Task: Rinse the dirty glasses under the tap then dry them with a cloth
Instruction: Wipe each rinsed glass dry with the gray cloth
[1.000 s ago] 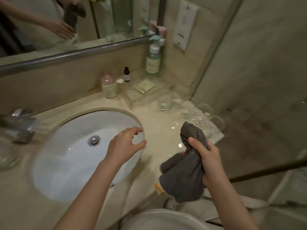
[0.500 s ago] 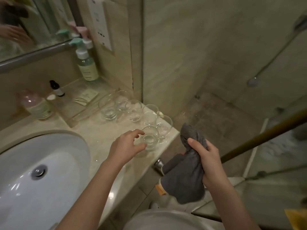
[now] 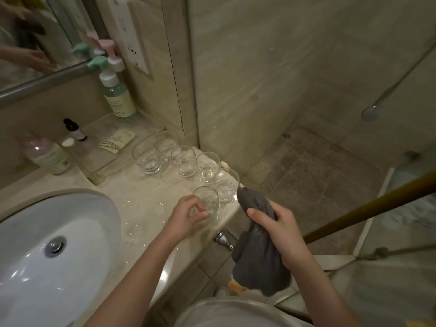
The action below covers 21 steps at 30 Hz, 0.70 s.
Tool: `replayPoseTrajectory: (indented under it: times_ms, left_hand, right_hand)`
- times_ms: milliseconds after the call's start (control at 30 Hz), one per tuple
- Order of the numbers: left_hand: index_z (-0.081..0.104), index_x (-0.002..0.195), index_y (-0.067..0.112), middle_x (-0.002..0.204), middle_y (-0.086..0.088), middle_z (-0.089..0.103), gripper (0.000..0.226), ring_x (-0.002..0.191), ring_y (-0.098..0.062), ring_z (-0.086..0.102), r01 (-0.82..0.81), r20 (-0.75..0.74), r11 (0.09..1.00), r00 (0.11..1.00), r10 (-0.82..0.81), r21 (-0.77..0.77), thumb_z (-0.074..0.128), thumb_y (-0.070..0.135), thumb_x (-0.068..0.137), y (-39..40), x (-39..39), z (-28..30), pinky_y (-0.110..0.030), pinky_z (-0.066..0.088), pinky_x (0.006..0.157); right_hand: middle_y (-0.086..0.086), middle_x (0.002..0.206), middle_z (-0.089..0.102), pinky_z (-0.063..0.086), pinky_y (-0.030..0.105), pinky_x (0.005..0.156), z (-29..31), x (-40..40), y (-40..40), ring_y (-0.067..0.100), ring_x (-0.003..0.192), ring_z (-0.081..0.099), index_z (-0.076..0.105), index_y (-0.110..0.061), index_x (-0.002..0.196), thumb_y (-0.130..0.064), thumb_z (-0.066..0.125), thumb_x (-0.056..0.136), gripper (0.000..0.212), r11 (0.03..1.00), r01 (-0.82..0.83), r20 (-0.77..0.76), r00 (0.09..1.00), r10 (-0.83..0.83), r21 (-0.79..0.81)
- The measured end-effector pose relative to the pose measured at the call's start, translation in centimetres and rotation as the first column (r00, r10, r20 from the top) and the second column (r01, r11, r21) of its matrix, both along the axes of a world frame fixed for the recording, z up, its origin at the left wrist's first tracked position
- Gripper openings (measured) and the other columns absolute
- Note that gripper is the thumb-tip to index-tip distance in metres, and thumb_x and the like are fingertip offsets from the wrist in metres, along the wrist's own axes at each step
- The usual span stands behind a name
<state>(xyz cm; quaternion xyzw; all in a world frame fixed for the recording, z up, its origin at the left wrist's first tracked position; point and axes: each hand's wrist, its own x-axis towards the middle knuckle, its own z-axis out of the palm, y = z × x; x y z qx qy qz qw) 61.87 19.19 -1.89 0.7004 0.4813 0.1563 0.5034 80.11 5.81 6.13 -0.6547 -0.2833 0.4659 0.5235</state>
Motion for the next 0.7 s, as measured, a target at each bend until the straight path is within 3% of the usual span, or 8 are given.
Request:
replayPoseTrajectory:
  times_ms: [67, 100, 167, 233, 300, 433, 567, 700]
  left_hand:
    - [0.056, 0.065, 0.029, 0.08, 0.009, 0.057, 0.026, 0.084, -0.01, 0.058, -0.089, 0.154, 0.988, 0.982, 0.108, -0.125, 0.08, 0.035, 0.074, -0.4, -0.1, 1.1, -0.023, 0.039, 0.074]
    - [0.055, 0.068, 0.022, 0.079, 0.013, 0.058, 0.027, 0.077, -0.002, 0.059, -0.102, 0.219, 0.975, 0.965, 0.146, -0.2, 0.079, 0.03, 0.079, -0.5, -0.2, 1.5, -0.025, 0.041, 0.073]
    - [0.054, 0.07, 0.019, 0.104, 0.014, 0.062, 0.025, 0.094, 0.005, 0.06, -0.114, 0.257, 0.953, 0.948, 0.188, -0.28, 0.072, 0.022, 0.087, -0.7, -0.4, 2.6, -0.03, 0.045, 0.083]
    - [0.054, 0.066, 0.025, 0.125, 0.007, 0.059, 0.026, 0.114, -0.009, 0.059, -0.113, 0.309, 0.942, 0.926, 0.215, -0.316, 0.073, 0.029, 0.084, -0.7, -0.5, 4.1, -0.039, 0.047, 0.092]
    - [0.053, 0.07, 0.02, 0.129, -0.003, 0.06, 0.027, 0.115, -0.022, 0.063, -0.109, 0.405, 0.925, 0.876, 0.262, -0.363, 0.075, 0.029, 0.082, -0.9, -0.4, 6.2, -0.047, 0.05, 0.094]
    - [0.058, 0.074, 0.022, 0.116, -0.007, 0.069, 0.015, 0.106, -0.027, 0.068, -0.119, 0.597, 0.907, 0.718, 0.359, -0.403, 0.063, 0.035, 0.077, -2.2, 1.1, 10.5, -0.035, 0.059, 0.075]
    - [0.053, 0.1, 0.032, 0.117, -0.007, 0.067, 0.051, 0.105, -0.024, 0.067, -0.346, 0.607, 0.862, 0.612, 0.507, -0.371, 0.077, 0.063, 0.066, -3.9, 2.6, 13.1, -0.036, 0.055, 0.083]
    - [0.05, 0.098, 0.031, 0.111, -0.015, 0.067, 0.061, 0.09, -0.022, 0.068, -0.391, 0.684, 0.864, 0.536, 0.495, -0.318, 0.084, 0.033, 0.048, -4.2, 0.8, 14.9, -0.036, 0.053, 0.079]
  right_hand:
    - [-0.004, 0.099, 0.075, 0.053, 0.038, 0.095, -0.3, 0.1, 0.1, 0.013, 0.1, 0.069, 0.073, -0.026, 0.108, -0.014, 0.069, 0.087, 0.025, 0.997, -0.081, 0.119, 0.989, 0.083, -0.016]
    - [-0.01, 0.105, 0.074, 0.051, 0.034, 0.098, -0.3, 0.1, 0.3, 0.006, 0.105, 0.067, 0.071, -0.028, 0.115, -0.016, 0.069, 0.087, 0.03, 0.995, -0.102, 0.154, 0.983, 0.104, -0.019]
    - [-0.021, 0.112, 0.07, 0.046, 0.029, 0.103, -0.3, 0.0, 0.7, -0.003, 0.112, 0.061, 0.066, -0.032, 0.124, -0.018, 0.07, 0.087, 0.04, 0.992, -0.13, 0.219, 0.968, 0.125, 0.007]
    - [-0.027, 0.114, 0.067, 0.044, 0.025, 0.104, -0.2, -0.2, 1.3, -0.008, 0.114, 0.058, 0.063, -0.036, 0.126, -0.019, 0.07, 0.087, 0.043, 0.988, -0.148, 0.297, 0.946, 0.129, 0.042]
    - [-0.027, 0.117, 0.065, 0.045, 0.021, 0.103, 0.1, -0.7, 1.9, -0.01, 0.114, 0.056, 0.06, -0.04, 0.127, -0.02, 0.07, 0.087, 0.045, 0.984, -0.156, 0.367, 0.923, 0.115, 0.082]
    - [-0.035, 0.123, 0.057, 0.041, 0.014, 0.102, 1.9, -1.9, 2.7, -0.012, 0.121, 0.05, 0.05, -0.054, 0.123, -0.046, 0.067, 0.083, 0.044, 0.961, -0.151, 0.377, 0.925, 0.054, 0.231]
    - [-0.04, 0.127, 0.051, 0.037, 0.016, 0.106, 4.2, -4.3, 3.5, -0.009, 0.129, 0.045, 0.045, -0.052, 0.128, -0.057, 0.049, 0.087, 0.042, 0.911, -0.19, 0.398, 0.917, 0.03, 0.367]
    - [-0.029, 0.135, 0.051, 0.038, 0.016, 0.105, 5.4, -6.9, 3.5, -0.006, 0.13, 0.045, 0.045, -0.046, 0.133, -0.048, 0.048, 0.092, 0.041, 0.854, -0.246, 0.399, 0.916, 0.05, 0.459]
